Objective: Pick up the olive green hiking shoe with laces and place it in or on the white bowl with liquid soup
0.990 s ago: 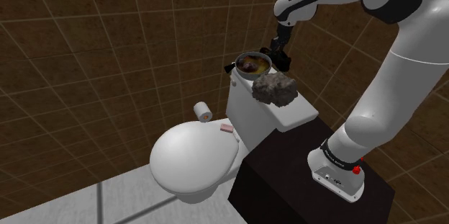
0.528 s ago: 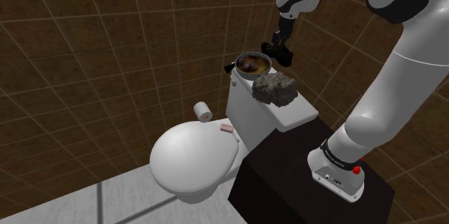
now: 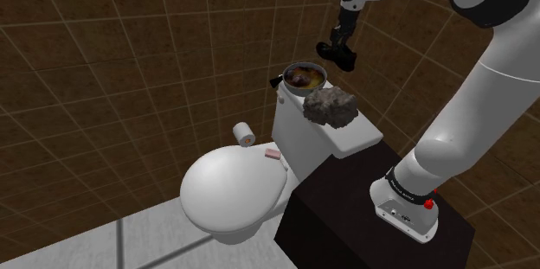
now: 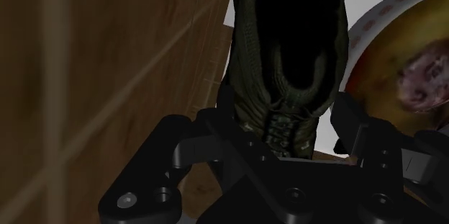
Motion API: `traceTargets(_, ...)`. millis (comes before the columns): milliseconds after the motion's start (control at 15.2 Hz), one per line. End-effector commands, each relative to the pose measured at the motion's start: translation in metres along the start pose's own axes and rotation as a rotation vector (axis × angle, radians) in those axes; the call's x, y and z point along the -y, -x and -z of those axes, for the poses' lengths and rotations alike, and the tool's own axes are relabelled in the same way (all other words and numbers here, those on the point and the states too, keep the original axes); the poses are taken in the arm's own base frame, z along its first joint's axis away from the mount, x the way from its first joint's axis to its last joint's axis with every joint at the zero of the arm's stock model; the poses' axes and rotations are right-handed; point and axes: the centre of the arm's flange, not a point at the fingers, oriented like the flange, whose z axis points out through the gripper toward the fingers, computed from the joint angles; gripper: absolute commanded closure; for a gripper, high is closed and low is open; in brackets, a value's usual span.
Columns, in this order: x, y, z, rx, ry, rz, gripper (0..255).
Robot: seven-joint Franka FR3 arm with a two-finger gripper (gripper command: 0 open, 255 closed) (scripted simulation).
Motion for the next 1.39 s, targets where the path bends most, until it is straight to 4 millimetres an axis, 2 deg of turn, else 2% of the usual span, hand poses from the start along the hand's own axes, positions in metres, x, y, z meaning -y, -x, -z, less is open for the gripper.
traceTargets(0, -0.012, 0.003, 0.018, -0.016, 0.013, -0.016, 255)
traceTargets(132, -0.012, 0.003, 0.026, -0.016, 0.013, -0.016, 255)
traceTargets(924, 0.146, 0.004, 0.063, -0.016, 0.013, -0.016, 255)
traceTargets(1320, 0.146, 0.004, 0.031, -0.016, 0.013, -0.016, 255)
